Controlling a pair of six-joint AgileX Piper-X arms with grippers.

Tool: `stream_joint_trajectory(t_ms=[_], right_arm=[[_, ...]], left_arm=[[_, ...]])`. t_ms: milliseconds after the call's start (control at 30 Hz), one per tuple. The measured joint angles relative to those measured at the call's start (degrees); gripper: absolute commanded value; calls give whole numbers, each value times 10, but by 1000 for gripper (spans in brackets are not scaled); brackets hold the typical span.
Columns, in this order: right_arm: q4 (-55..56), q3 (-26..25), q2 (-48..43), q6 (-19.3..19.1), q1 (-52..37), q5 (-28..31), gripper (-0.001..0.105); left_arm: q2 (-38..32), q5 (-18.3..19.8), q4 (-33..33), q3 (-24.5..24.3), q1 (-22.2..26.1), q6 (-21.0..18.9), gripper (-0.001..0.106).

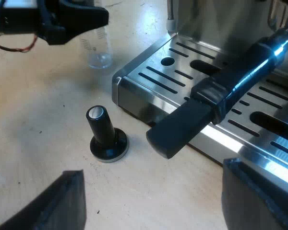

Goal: Pour the beans into the coffee machine

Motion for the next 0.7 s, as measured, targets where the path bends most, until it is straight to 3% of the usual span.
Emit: stream_joint_trajectory(t_ms=[367, 700], right_arm=[[0, 0, 0, 0, 0, 0, 62], [0, 0, 0, 0, 0, 0, 62]], left_arm=[[60, 2, -70, 0, 0, -1, 11], [63, 2, -72, 0, 1, -1, 11]])
